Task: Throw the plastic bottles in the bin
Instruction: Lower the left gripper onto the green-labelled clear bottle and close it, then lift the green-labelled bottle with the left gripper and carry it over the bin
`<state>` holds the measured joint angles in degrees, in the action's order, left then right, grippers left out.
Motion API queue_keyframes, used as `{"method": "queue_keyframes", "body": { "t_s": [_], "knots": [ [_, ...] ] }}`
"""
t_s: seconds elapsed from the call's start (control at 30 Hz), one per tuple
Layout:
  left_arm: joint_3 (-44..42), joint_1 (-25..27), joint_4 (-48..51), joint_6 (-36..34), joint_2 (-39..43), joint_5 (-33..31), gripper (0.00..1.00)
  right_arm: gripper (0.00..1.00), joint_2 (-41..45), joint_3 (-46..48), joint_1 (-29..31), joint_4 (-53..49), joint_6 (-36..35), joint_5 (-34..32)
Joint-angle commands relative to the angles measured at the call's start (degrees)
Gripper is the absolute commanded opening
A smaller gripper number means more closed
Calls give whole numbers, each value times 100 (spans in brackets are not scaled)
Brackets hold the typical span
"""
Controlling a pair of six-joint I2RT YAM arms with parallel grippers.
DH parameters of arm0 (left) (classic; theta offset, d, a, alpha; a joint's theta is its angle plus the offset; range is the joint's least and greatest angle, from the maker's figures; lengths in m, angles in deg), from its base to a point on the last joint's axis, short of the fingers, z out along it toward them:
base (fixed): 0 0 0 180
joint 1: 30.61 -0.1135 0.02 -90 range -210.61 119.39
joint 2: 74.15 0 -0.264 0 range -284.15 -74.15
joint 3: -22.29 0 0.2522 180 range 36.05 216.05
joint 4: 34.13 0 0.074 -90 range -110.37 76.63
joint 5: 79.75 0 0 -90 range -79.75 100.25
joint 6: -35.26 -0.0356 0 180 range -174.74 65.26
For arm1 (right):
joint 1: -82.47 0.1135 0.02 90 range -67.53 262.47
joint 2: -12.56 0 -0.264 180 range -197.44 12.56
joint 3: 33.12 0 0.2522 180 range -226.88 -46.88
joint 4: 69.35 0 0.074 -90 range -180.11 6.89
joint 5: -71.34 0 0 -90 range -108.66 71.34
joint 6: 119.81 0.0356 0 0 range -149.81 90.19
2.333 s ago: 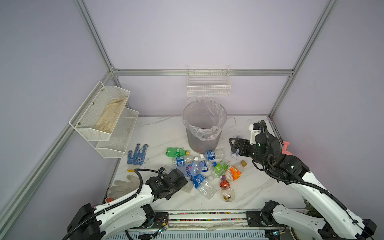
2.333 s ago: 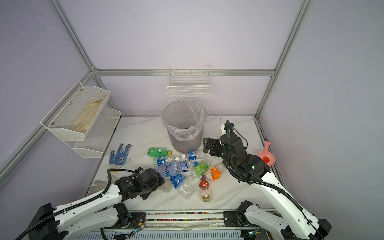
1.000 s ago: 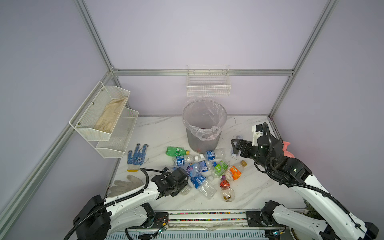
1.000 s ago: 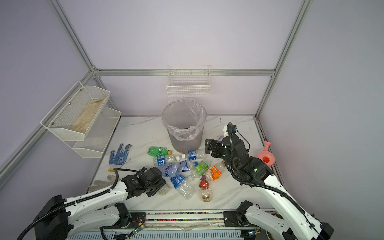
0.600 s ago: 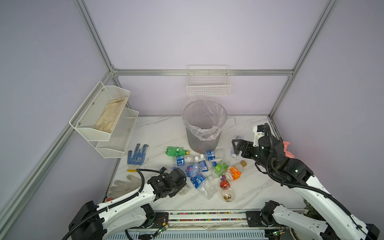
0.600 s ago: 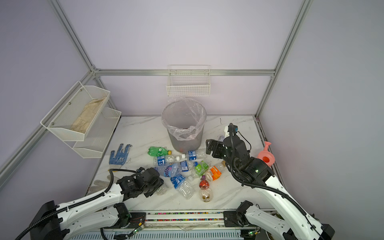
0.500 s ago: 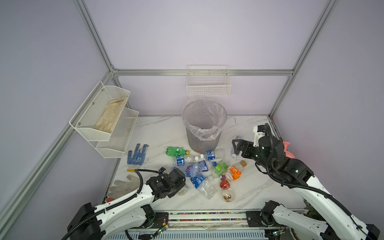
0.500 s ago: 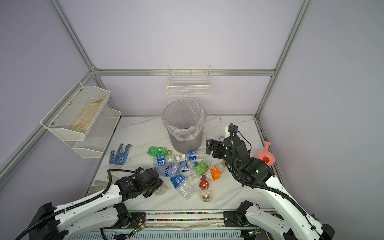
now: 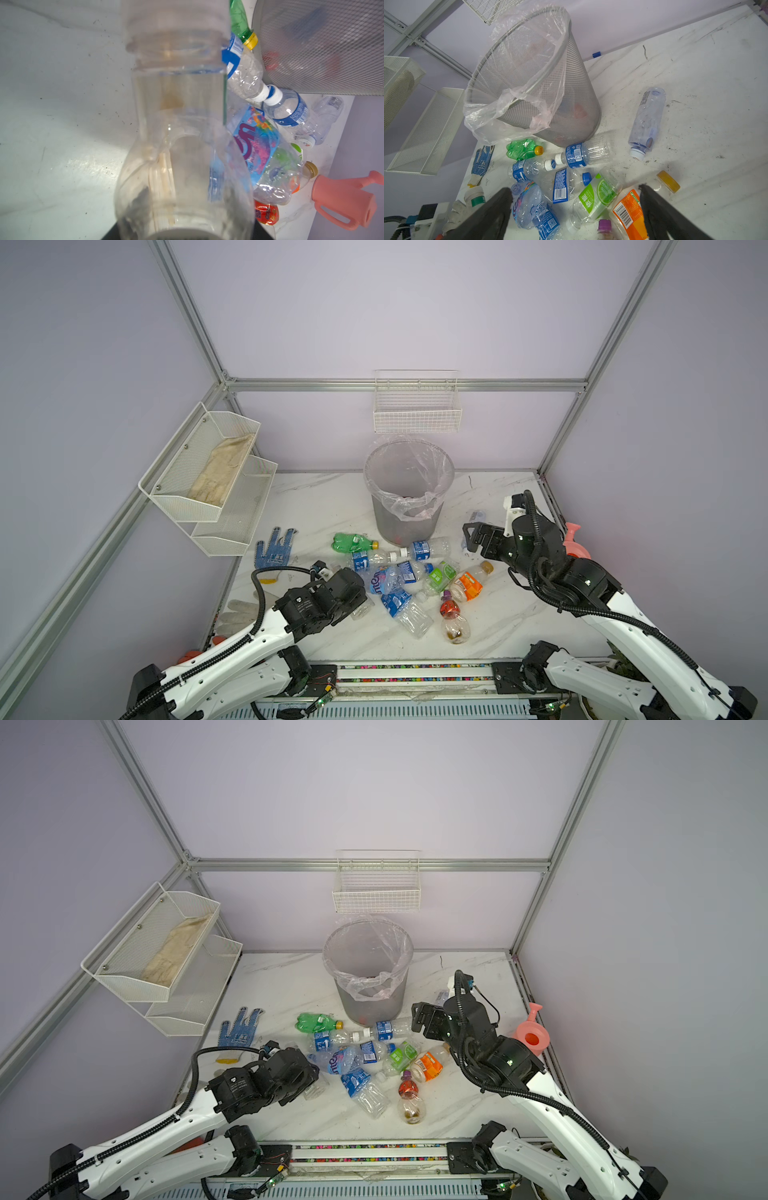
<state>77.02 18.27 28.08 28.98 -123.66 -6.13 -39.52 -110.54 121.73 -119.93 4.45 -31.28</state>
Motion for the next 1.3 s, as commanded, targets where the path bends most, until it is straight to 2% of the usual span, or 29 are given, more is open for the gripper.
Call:
{"method": "queue_keyframes", "body": {
  "t_s": [0.0, 0.43, 0.9, 1.1, 1.27],
  "knots": [
    [717, 18, 315, -371, 78, -399, 32, 97, 31, 63, 8, -24, 46, -4],
    [2272, 23, 871, -1495, -97, -1112, 31, 97, -106, 325, 10, 174, 76, 246],
    [4887, 24, 1002, -3257, -1106, -2000, 31, 97, 171, 852, 3, 247, 215, 540],
    [5938, 22, 892, -4059, -1680, -2093, 31, 97, 248, 916, 3, 210, 239, 552],
    [6453, 18, 580, -4570, -1959, -2038, 31, 97, 296, 947, 5, 190, 247, 558]
  ]
}}
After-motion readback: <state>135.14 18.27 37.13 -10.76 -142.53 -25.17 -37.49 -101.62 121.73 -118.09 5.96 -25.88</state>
